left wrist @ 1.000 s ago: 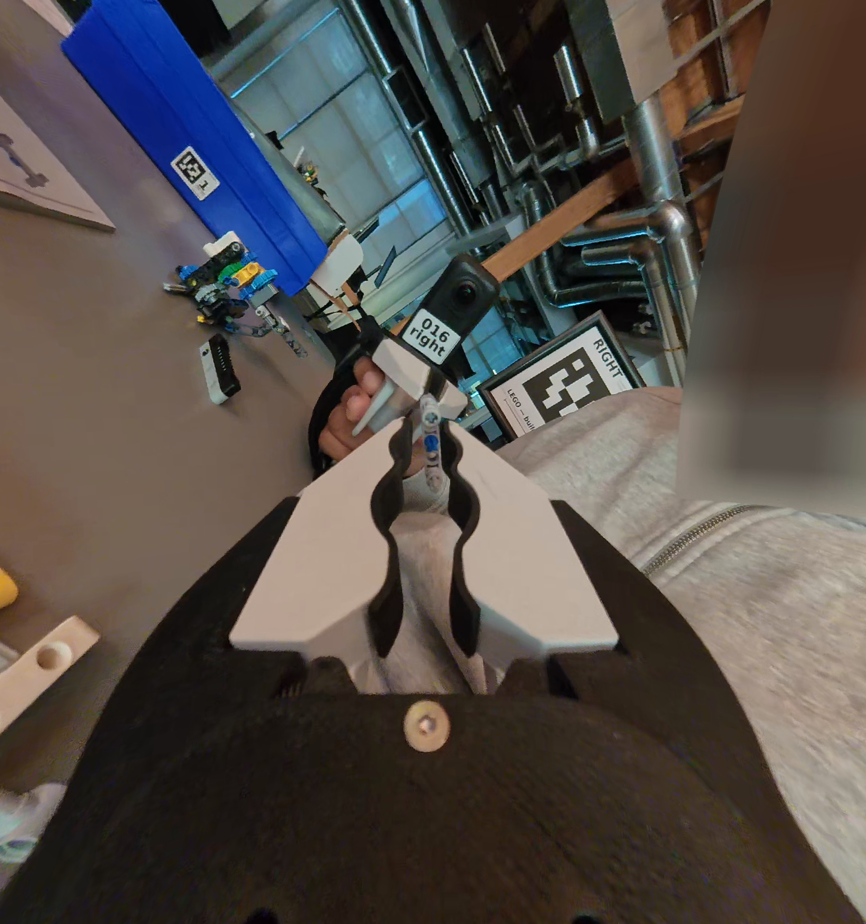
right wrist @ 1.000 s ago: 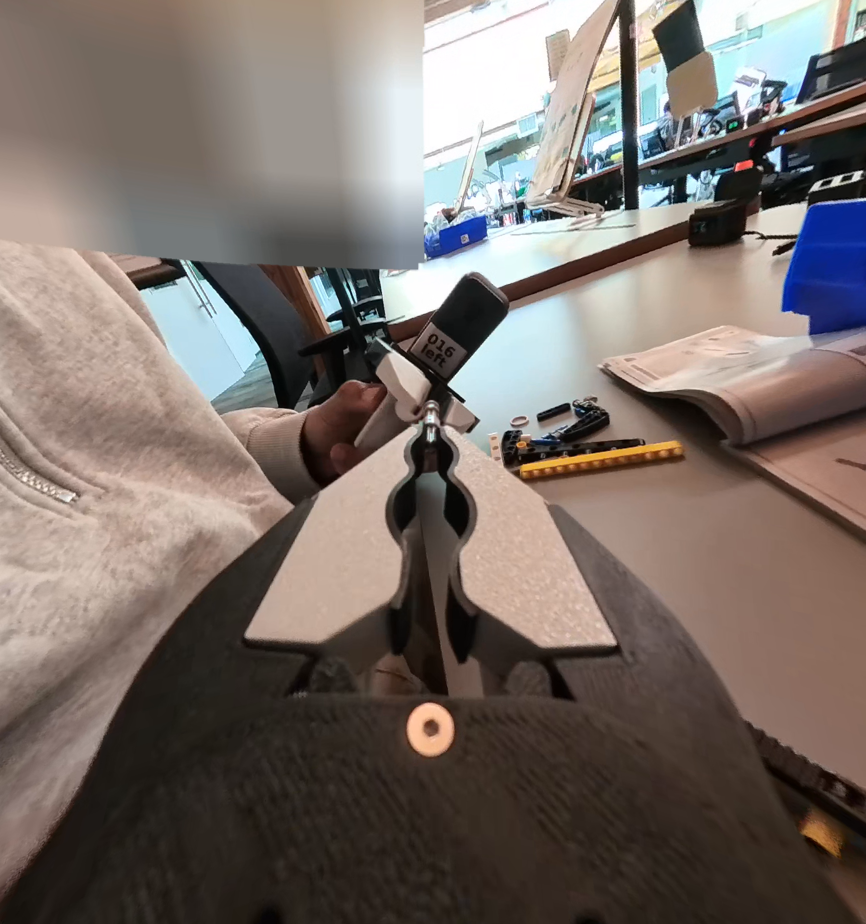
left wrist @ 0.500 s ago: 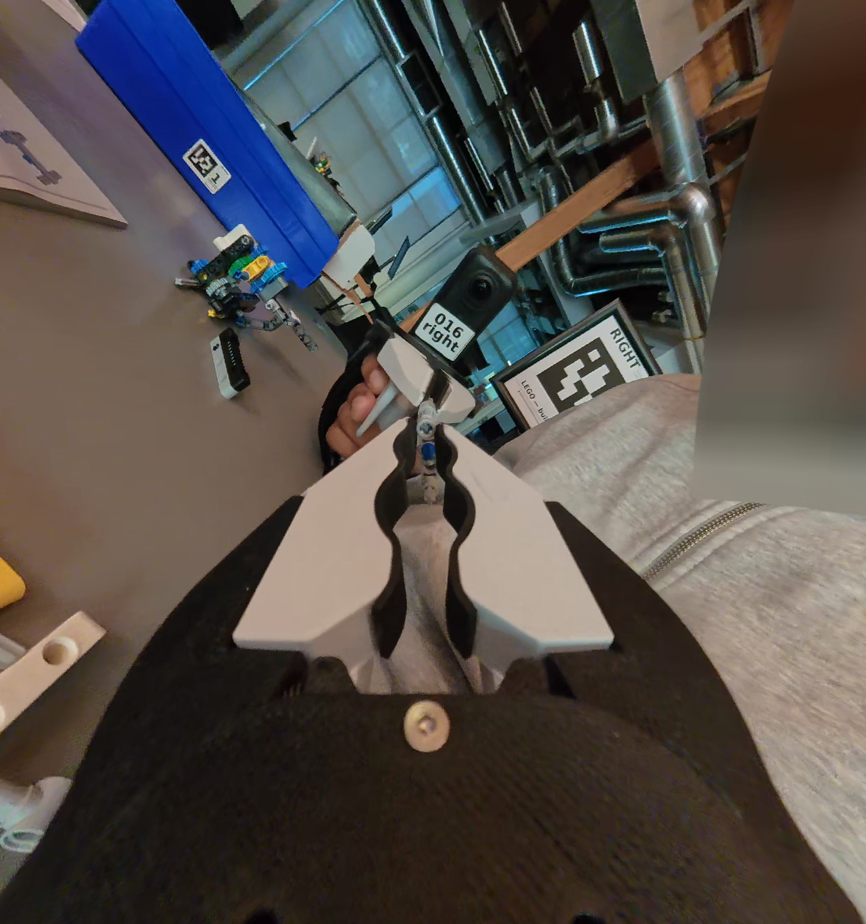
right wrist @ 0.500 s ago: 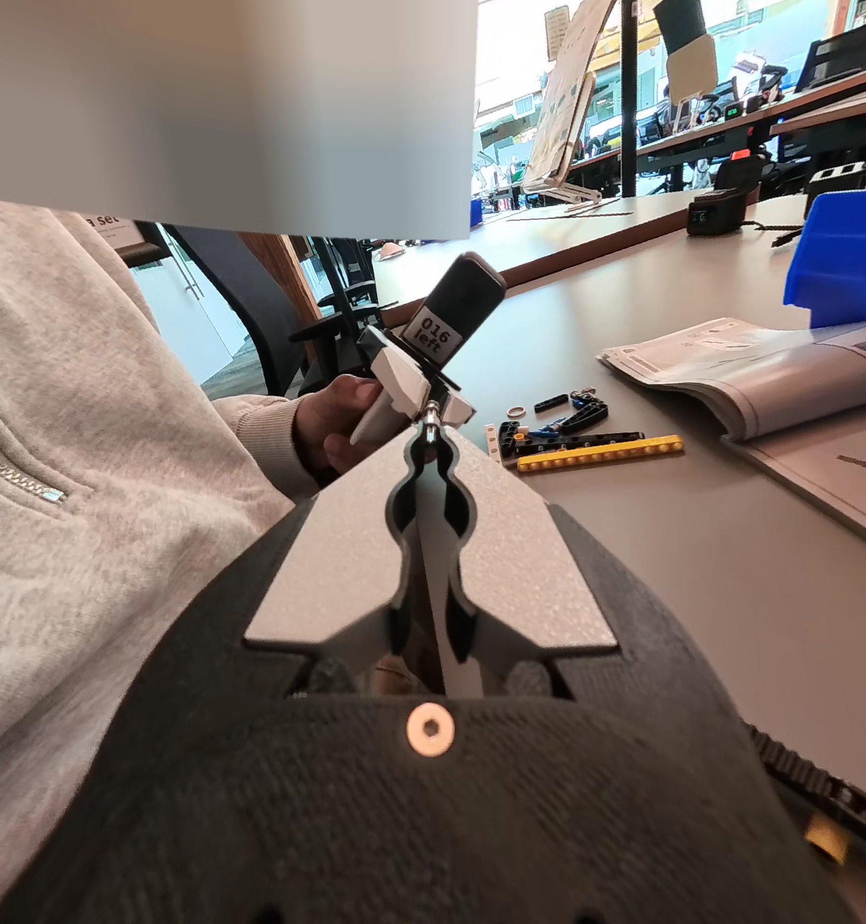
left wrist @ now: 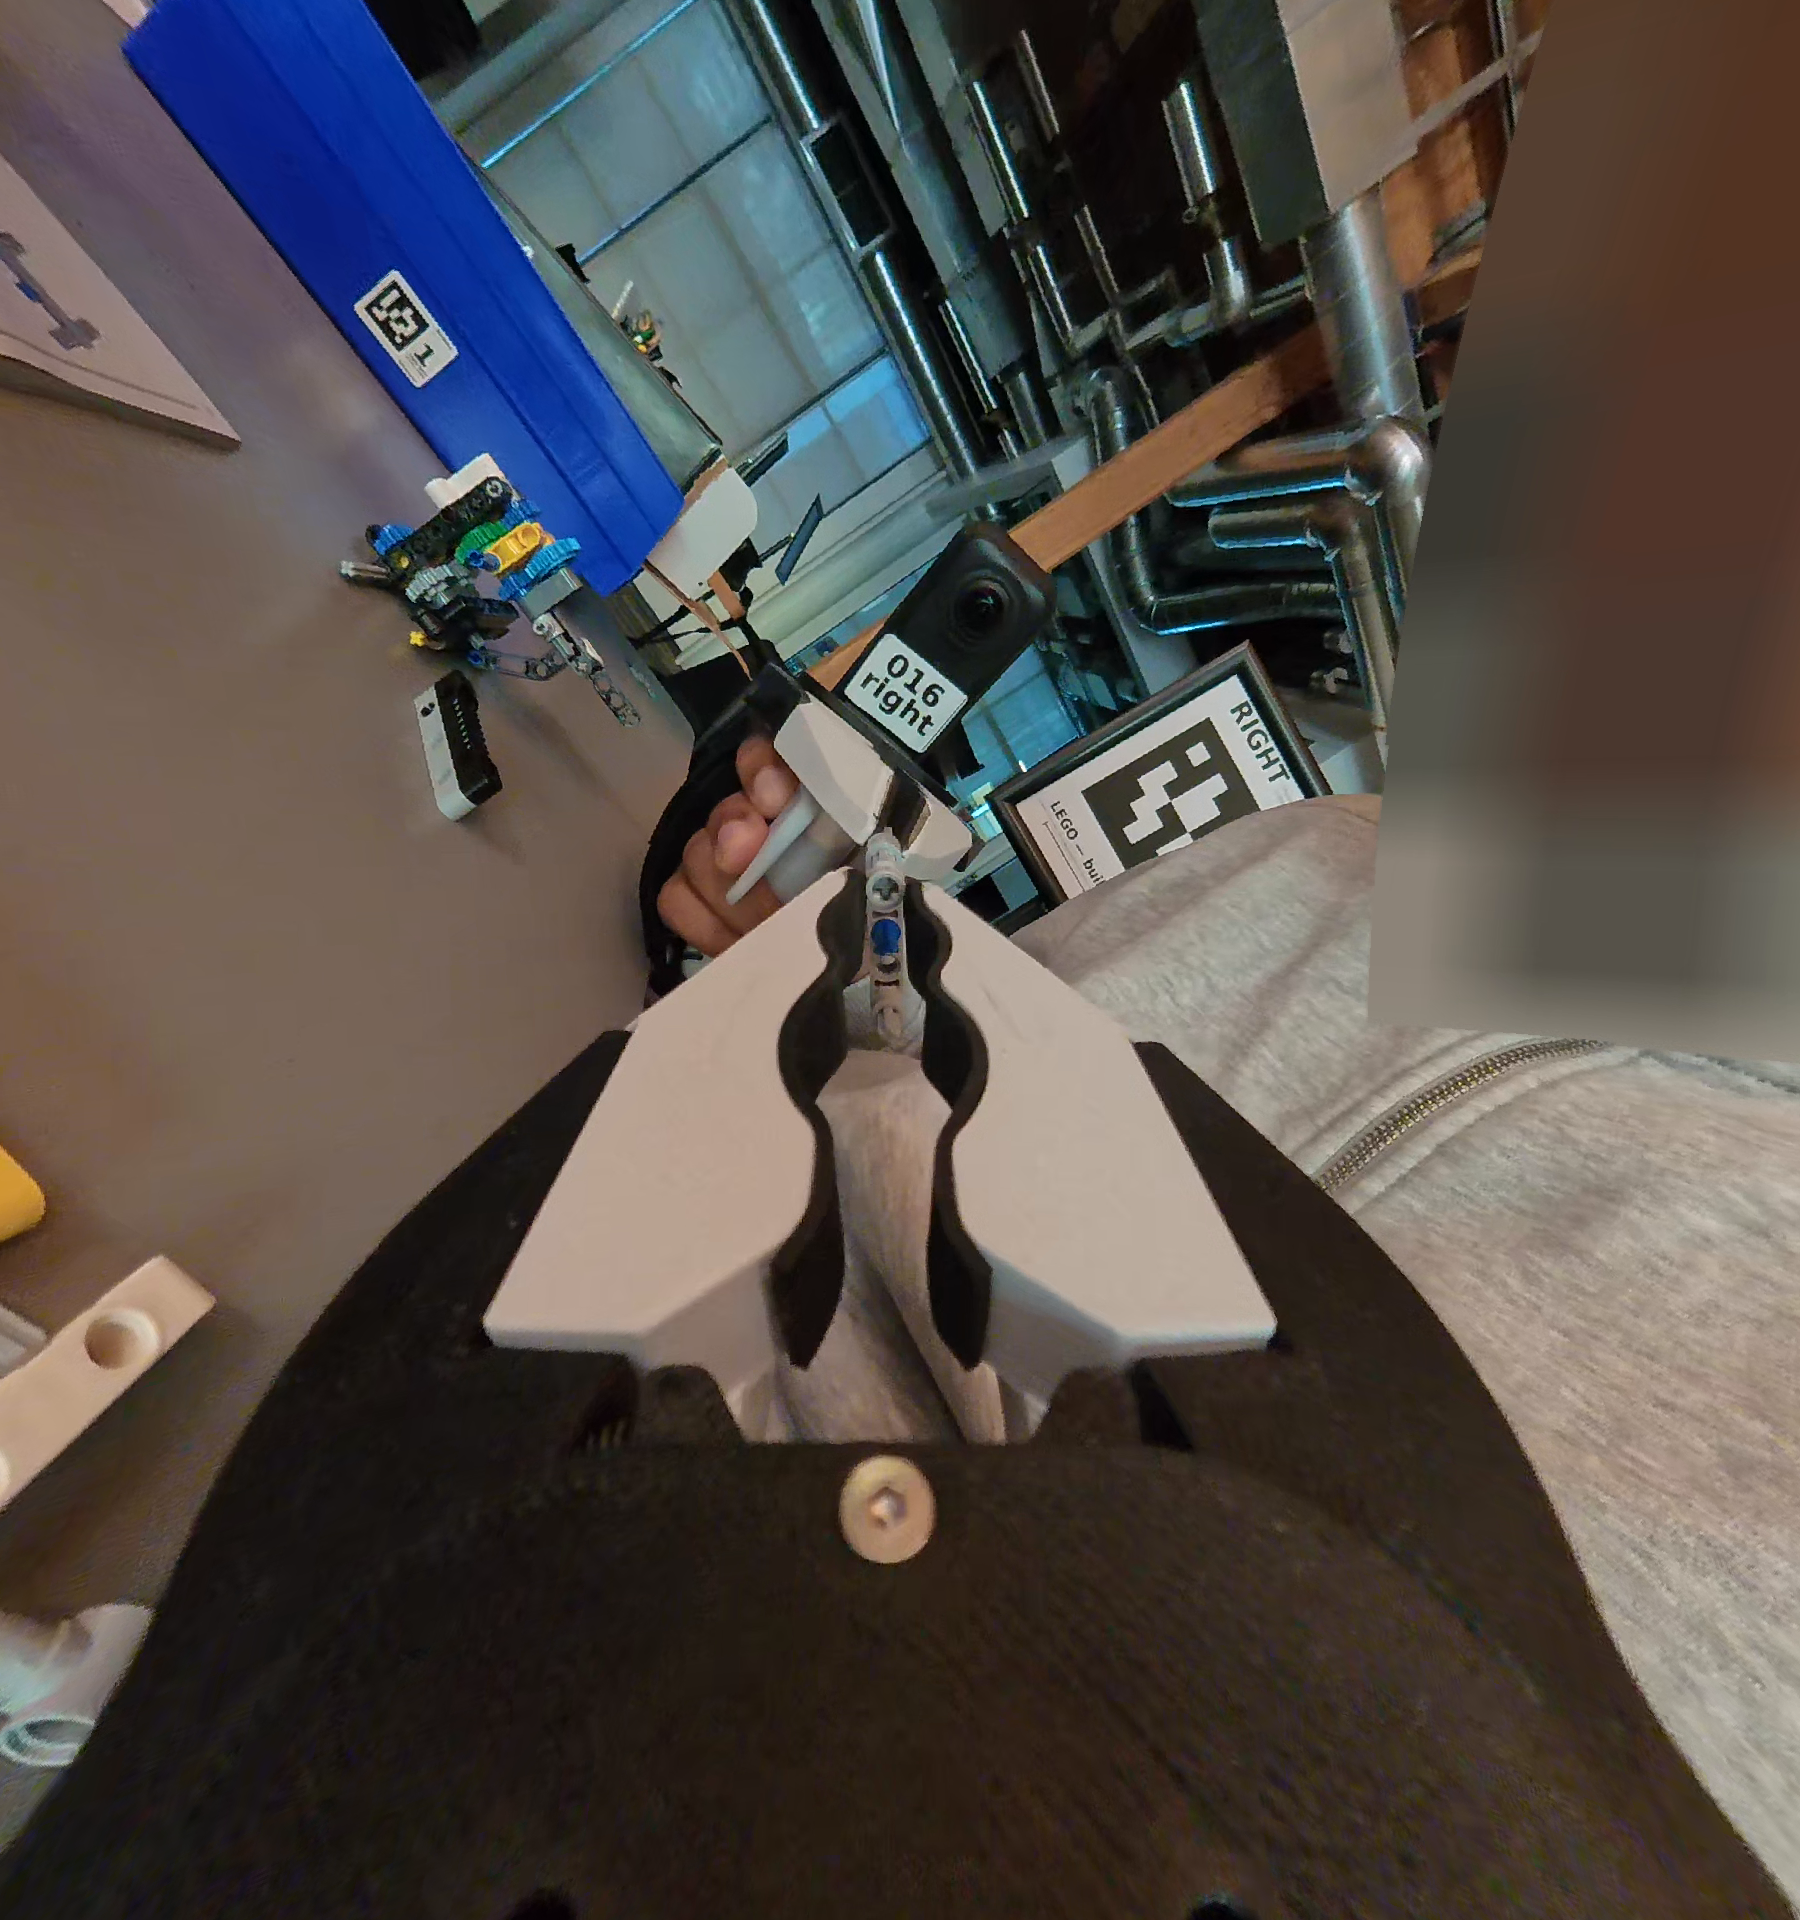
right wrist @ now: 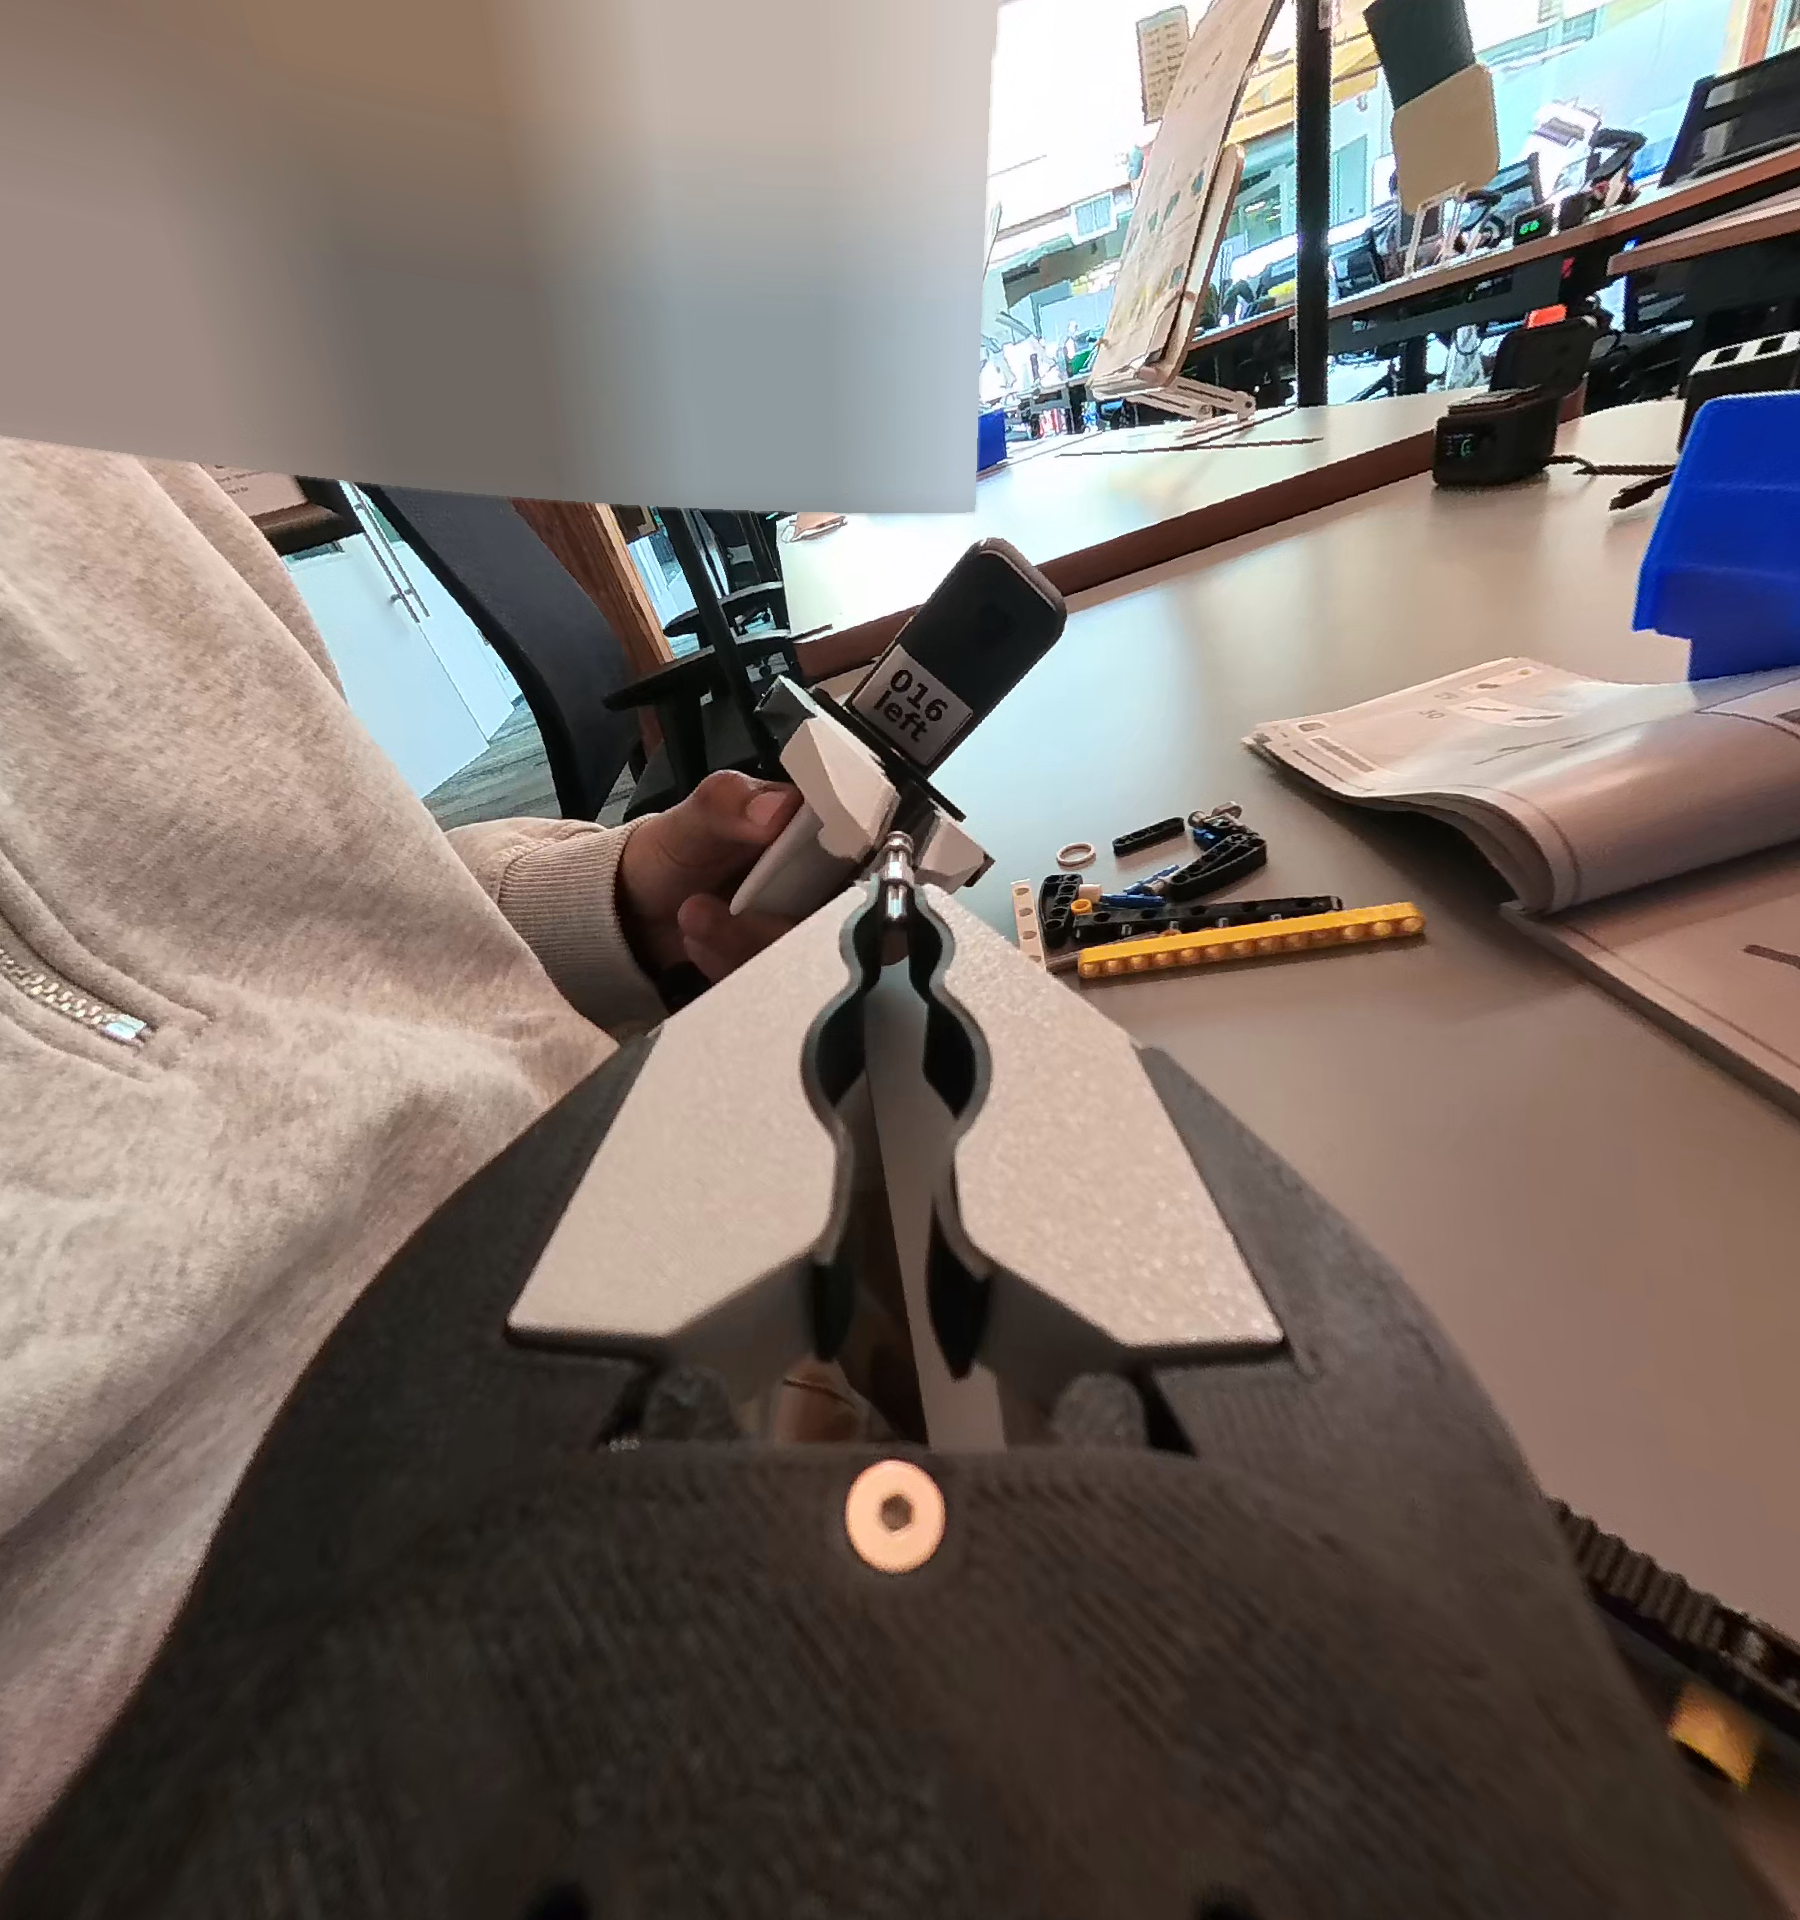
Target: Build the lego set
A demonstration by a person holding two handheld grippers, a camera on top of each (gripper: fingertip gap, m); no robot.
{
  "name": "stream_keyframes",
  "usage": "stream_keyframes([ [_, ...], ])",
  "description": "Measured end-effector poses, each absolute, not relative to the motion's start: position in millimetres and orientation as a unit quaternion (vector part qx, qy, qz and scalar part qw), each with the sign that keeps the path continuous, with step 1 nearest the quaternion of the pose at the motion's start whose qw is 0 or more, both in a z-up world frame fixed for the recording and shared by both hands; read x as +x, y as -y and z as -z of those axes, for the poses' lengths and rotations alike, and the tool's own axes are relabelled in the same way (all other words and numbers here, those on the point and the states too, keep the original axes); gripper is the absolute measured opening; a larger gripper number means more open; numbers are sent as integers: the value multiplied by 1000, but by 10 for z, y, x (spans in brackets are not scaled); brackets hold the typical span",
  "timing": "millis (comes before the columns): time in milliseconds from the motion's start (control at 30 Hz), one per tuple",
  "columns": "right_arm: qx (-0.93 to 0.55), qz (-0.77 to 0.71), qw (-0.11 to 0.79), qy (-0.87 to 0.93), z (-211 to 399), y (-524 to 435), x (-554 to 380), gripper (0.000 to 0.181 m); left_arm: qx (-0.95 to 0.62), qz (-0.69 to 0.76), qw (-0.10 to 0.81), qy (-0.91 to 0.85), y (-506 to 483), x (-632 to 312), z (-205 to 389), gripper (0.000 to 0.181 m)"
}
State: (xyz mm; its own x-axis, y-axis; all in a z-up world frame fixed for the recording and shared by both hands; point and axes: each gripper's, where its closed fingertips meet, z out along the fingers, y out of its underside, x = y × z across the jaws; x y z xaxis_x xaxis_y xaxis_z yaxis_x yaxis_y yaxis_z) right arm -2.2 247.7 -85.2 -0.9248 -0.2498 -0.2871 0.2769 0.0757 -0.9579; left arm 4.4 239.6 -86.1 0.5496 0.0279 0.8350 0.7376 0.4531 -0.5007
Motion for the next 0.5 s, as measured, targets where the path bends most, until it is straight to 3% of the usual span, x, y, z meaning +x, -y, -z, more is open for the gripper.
stream_keyframes([
  [500, 8, 667, 191, -720, 901, -2472, -14, 2, -466, 235, 738, 428, -2373, 21, 897, 4],
])
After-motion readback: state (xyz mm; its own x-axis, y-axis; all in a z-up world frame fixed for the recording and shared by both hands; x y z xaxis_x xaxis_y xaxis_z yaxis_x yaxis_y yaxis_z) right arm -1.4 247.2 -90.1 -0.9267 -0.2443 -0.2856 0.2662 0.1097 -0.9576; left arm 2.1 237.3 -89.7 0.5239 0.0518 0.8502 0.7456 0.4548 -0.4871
